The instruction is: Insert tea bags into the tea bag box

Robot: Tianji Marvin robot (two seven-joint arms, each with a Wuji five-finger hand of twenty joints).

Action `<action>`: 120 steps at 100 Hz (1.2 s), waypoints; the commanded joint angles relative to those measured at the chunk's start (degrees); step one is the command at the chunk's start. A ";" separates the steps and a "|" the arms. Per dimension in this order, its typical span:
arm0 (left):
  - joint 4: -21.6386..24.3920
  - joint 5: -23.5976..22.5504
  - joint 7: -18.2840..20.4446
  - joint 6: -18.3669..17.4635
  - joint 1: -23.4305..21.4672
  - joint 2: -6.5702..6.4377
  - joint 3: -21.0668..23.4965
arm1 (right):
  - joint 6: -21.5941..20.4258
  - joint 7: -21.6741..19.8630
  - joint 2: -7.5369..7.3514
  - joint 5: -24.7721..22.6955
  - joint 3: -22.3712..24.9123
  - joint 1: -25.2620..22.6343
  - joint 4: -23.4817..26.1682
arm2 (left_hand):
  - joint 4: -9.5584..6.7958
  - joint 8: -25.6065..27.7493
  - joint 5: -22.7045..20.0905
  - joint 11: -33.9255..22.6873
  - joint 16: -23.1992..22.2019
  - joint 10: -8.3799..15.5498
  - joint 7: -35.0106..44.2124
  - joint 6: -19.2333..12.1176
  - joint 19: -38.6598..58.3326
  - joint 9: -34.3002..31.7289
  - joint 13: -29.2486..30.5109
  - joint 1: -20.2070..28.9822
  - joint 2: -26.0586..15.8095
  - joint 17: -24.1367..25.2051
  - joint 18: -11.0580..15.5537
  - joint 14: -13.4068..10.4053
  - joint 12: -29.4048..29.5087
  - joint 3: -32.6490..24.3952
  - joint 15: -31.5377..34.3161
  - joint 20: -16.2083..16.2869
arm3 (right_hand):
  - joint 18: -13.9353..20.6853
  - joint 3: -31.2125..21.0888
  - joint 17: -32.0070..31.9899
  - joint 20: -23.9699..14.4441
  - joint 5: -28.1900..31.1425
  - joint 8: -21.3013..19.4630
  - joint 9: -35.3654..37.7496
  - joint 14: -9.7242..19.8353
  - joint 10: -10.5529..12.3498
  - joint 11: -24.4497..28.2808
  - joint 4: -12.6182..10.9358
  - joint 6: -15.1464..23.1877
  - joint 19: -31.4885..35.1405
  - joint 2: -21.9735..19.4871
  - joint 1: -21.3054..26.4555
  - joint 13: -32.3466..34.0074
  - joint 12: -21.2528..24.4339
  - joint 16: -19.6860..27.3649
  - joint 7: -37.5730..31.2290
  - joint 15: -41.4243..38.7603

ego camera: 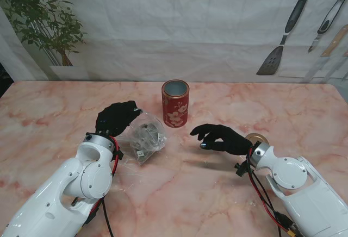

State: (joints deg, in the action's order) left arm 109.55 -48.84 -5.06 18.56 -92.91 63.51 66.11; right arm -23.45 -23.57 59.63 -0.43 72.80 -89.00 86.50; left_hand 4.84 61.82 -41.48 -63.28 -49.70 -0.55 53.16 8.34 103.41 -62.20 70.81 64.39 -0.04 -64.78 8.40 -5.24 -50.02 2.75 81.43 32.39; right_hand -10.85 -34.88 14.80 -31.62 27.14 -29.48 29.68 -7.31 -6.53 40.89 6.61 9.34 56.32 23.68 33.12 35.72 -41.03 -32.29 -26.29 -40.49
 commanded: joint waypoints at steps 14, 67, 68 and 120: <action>-0.19 2.32 0.47 -1.67 0.70 0.59 -1.07 | -0.82 0.90 1.16 0.75 -3.25 3.19 -2.54 | -2.03 3.88 -5.70 -6.57 -0.02 -2.02 10.49 11.91 15.50 -3.16 2.04 4.24 -1.20 0.88 11.94 5.51 -0.80 -0.53 6.49 -0.70 | -0.38 -1.61 0.20 -1.09 1.72 0.68 0.82 0.35 0.57 2.61 -1.47 1.07 2.16 -1.56 1.91 0.81 -2.00 -1.57 -1.29 -2.91; -2.57 4.93 -1.18 -2.30 3.57 1.23 -4.73 | -2.34 3.76 2.88 2.96 -11.40 10.68 -9.57 | -2.14 3.76 -5.53 -6.61 0.11 -2.13 10.08 11.97 15.51 -3.03 2.03 4.17 -1.12 0.88 11.94 5.10 -0.77 -0.59 6.33 -0.72 | -0.53 0.66 -0.50 -1.95 3.48 8.54 -0.35 0.93 0.91 8.66 2.53 3.15 2.66 -2.91 10.49 -0.71 -8.88 -5.07 -10.71 -9.37; -2.60 5.02 -1.22 -2.29 3.62 1.25 -4.82 | -2.35 3.77 2.88 2.92 -11.47 10.73 -9.60 | -2.14 3.76 -5.53 -6.61 0.11 -2.14 10.08 11.97 15.51 -3.03 2.03 4.18 -1.13 0.88 11.94 5.10 -0.77 -0.61 6.33 -0.72 | -0.52 0.66 -0.50 -1.95 3.53 8.58 -0.36 0.95 0.92 8.69 2.53 3.16 2.65 -2.89 10.53 -0.72 -8.91 -5.09 -10.78 -9.40; -7.10 4.25 -2.66 -1.35 8.03 1.69 -9.27 | -3.74 2.76 2.21 2.89 -10.74 9.49 -7.40 | -2.19 3.56 -5.45 -6.72 0.16 -1.81 9.83 11.65 15.51 -3.02 2.04 3.79 -1.21 0.88 11.94 4.81 -0.75 -0.58 6.26 -0.73 | -0.41 0.12 -1.02 -2.58 4.48 13.65 -1.12 1.36 0.75 9.19 3.40 5.05 2.19 -4.87 15.47 -1.96 -15.52 -6.96 -18.70 -11.44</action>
State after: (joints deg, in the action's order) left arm 102.93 -44.37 -8.48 17.03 -85.81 64.77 57.11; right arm -26.44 -19.45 62.30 2.77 62.07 -79.07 78.10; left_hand 4.84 61.86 -41.52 -63.53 -49.62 -0.59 53.18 8.38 103.44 -62.20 70.81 64.40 -0.01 -64.78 8.38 -5.22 -50.01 2.75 81.98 32.37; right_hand -10.95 -34.74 14.19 -32.91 30.61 -16.49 30.09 -7.31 -6.53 50.01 7.72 11.68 57.71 20.29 46.55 34.62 -55.21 -38.69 -44.10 -50.36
